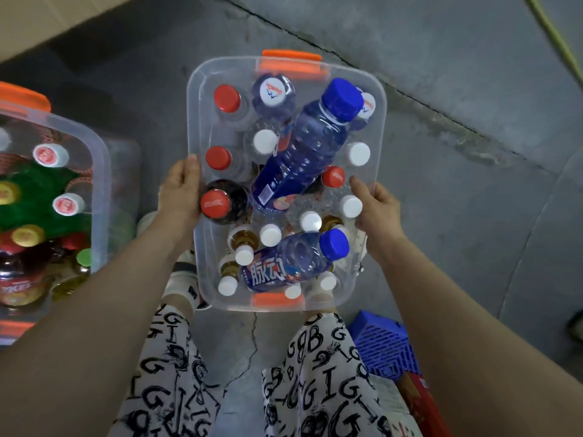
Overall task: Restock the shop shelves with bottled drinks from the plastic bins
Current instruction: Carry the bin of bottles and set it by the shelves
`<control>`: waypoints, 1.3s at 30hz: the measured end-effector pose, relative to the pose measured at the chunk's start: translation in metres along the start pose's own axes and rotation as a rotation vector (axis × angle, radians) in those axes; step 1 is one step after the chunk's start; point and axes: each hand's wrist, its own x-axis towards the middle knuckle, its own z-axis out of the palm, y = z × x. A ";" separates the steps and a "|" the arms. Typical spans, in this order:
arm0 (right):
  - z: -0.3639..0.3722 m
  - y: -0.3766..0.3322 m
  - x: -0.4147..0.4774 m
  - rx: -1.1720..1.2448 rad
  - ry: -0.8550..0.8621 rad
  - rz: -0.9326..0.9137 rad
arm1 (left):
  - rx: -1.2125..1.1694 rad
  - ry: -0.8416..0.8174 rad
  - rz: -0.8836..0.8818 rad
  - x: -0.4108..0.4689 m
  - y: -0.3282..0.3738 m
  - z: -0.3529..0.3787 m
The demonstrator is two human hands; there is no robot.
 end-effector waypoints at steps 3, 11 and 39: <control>-0.008 -0.002 -0.010 0.037 0.025 0.023 | 0.022 0.039 0.022 -0.010 0.004 0.003; -0.056 -0.023 -0.073 0.123 0.061 0.138 | 0.099 0.006 0.028 -0.073 0.055 0.001; -0.331 -0.354 -0.081 0.381 0.334 0.183 | 0.319 -0.249 0.283 -0.183 0.483 0.230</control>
